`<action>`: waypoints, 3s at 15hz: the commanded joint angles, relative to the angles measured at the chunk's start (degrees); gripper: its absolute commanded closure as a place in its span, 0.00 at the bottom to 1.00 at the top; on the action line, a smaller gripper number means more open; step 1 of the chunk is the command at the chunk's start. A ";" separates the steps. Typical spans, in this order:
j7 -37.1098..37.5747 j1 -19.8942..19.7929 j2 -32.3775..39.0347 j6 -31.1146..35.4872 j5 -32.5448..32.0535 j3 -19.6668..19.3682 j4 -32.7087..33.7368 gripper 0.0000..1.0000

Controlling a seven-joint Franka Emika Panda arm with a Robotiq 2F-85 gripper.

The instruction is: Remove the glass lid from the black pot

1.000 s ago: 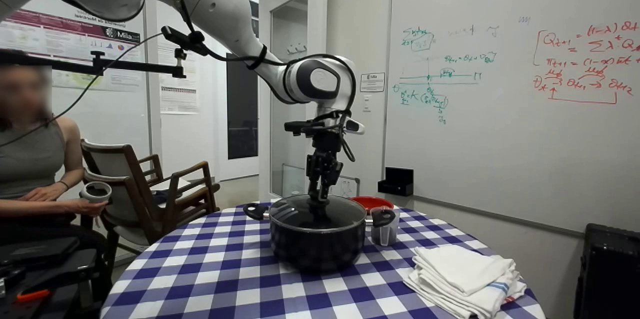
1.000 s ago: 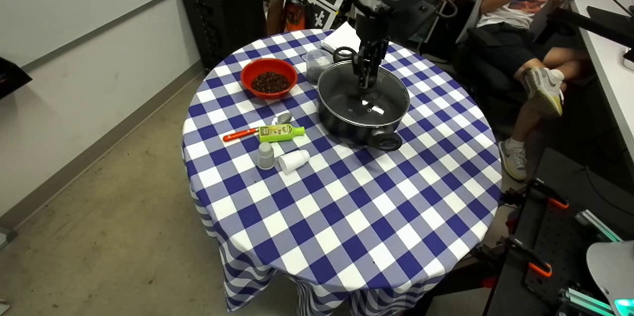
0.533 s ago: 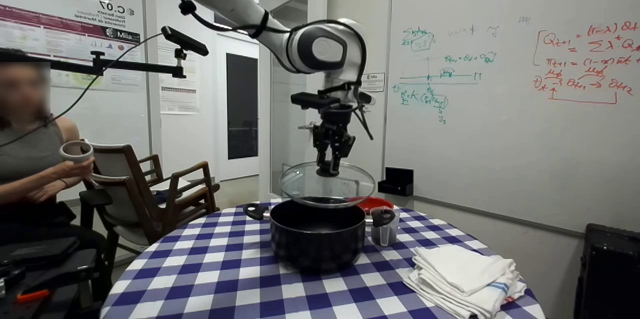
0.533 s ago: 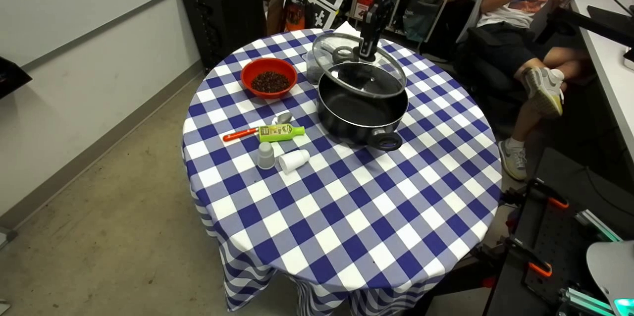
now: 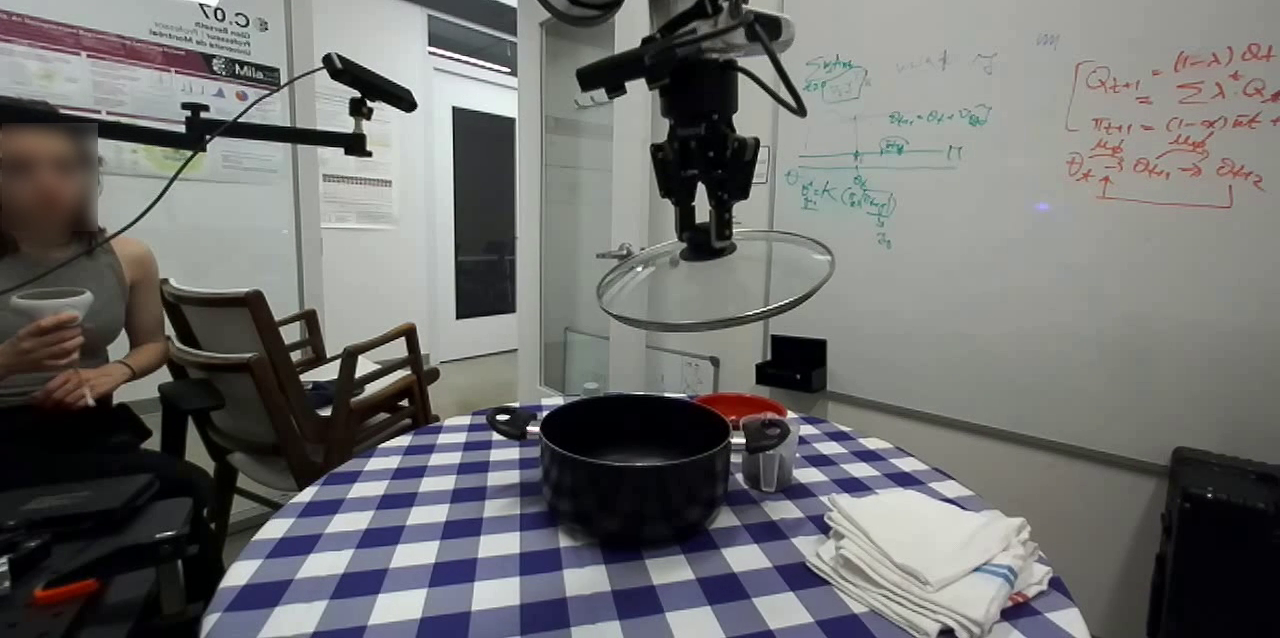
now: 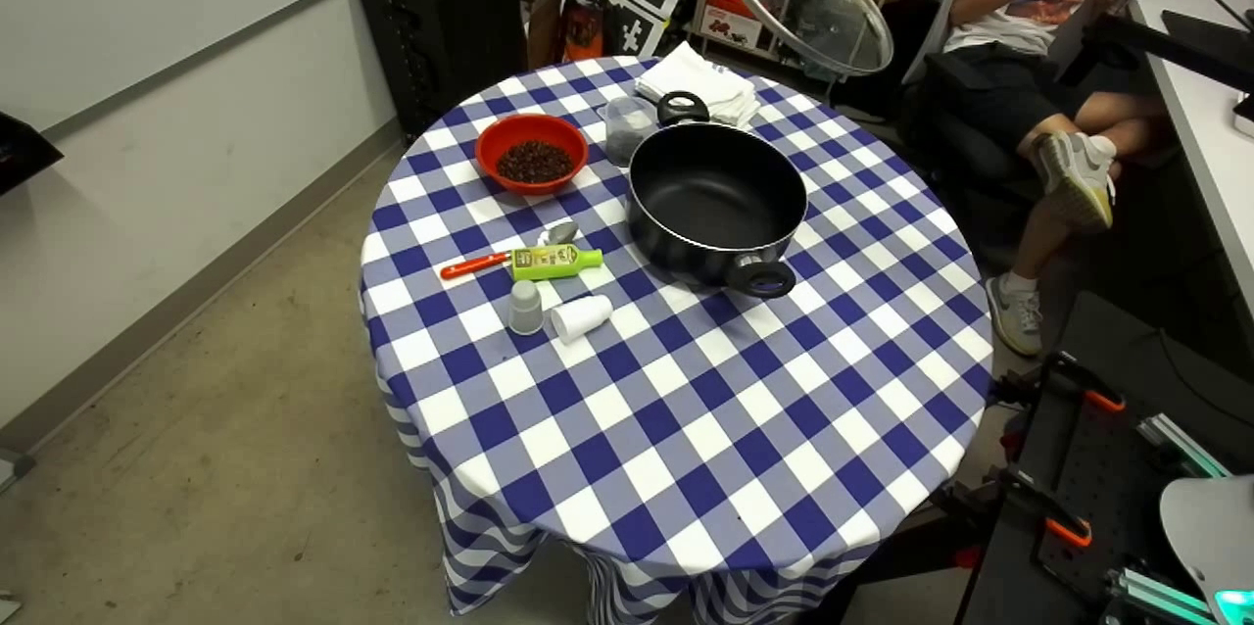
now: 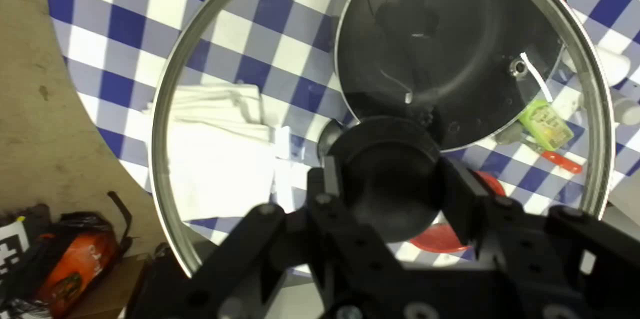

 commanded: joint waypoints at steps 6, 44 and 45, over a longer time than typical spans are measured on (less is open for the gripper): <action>12.82 1.08 -6.90 14.44 -14.53 -7.88 -21.48 0.75; 9.71 -5.83 5.95 21.90 6.01 -2.99 -27.23 0.00; 13.91 -3.80 8.18 21.40 3.08 -5.28 -25.79 0.00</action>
